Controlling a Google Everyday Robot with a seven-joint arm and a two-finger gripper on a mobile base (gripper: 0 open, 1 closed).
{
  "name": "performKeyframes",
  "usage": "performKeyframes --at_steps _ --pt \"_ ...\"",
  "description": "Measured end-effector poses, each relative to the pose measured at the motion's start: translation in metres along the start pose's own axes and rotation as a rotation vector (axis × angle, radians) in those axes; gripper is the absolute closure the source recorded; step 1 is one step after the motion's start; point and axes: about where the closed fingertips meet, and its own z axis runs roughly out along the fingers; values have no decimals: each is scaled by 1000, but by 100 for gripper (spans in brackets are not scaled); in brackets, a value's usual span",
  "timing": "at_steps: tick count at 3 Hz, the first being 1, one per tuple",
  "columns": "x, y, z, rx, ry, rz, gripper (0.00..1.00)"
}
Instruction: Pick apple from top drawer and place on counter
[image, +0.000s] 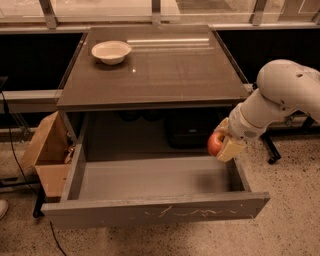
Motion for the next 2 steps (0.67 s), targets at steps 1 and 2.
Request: performKeyframes --at_steps 1,2 --pt "-1 0 -1 2 -4 -3 100" --pt "-21 -20 -78 137 -55 -79 100"
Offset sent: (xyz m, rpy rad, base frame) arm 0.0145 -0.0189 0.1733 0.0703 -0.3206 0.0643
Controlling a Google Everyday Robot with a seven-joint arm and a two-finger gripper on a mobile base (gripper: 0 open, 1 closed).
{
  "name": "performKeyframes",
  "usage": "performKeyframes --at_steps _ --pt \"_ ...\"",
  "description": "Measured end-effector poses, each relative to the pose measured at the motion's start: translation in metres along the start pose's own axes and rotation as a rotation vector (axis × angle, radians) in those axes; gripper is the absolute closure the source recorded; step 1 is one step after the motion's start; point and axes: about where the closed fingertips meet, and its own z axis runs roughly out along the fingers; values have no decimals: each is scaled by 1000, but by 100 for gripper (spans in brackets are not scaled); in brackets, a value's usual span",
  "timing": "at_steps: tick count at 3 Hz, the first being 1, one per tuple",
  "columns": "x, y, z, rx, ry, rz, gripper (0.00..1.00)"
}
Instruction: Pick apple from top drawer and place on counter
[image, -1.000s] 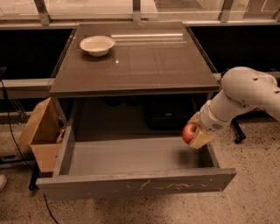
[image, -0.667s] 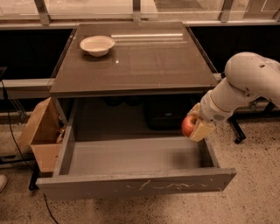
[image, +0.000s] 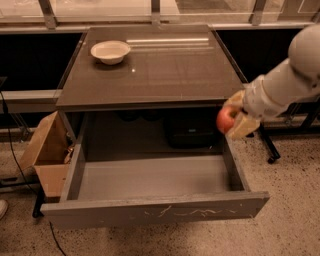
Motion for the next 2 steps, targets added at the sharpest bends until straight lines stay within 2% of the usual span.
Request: performKeyframes --at_steps 1,2 --pt "-22 -32 -65 137 -18 -73 100" --pt "-27 -35 -64 138 -23 -88 100"
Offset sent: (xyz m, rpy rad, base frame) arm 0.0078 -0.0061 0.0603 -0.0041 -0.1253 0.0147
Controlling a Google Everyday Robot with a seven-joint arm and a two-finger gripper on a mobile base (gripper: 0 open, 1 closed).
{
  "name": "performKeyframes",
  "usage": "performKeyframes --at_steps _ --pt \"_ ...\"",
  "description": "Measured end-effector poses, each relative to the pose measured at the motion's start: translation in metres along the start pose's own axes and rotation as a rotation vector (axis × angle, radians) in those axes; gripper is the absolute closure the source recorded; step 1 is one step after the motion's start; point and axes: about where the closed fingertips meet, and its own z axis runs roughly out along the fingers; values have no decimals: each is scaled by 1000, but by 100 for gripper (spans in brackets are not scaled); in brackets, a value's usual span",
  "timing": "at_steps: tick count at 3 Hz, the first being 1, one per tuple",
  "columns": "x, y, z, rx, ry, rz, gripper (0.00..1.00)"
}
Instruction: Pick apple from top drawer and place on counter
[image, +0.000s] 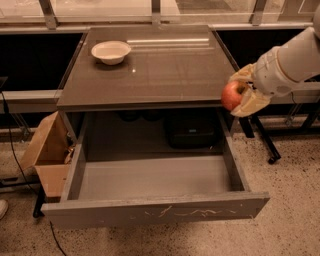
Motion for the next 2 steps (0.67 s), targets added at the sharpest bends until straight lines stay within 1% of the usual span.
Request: performKeyframes --at_steps 1,2 --pt "-41 -33 15 13 -58 -131 100" --pt "-90 -67 41 1 -133 -271 100"
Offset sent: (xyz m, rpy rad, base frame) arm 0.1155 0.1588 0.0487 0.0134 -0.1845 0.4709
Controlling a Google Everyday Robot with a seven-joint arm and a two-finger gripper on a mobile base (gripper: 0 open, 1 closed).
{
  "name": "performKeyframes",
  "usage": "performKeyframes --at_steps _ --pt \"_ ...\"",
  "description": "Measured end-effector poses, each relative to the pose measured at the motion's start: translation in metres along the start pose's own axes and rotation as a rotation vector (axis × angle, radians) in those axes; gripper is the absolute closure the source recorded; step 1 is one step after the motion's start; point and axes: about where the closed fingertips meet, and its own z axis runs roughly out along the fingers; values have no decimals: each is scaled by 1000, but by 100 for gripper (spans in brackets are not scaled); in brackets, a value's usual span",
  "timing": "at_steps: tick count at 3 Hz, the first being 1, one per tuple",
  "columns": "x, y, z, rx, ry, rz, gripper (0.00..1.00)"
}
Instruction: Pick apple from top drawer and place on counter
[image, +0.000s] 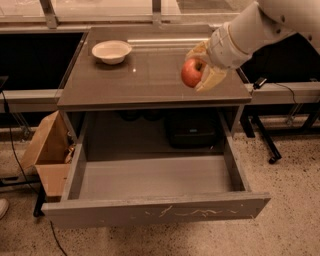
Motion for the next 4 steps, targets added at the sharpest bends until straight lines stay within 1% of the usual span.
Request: performKeyframes --at_steps 1,2,3,4 --pt "-35 -38 36 -23 -62 -108 100" --pt "-36 -39 35 -21 -62 -109 100" --pt "-38 -39 54 -77 -64 -108 100" --pt "-29 -52 97 -170 -46 -86 100"
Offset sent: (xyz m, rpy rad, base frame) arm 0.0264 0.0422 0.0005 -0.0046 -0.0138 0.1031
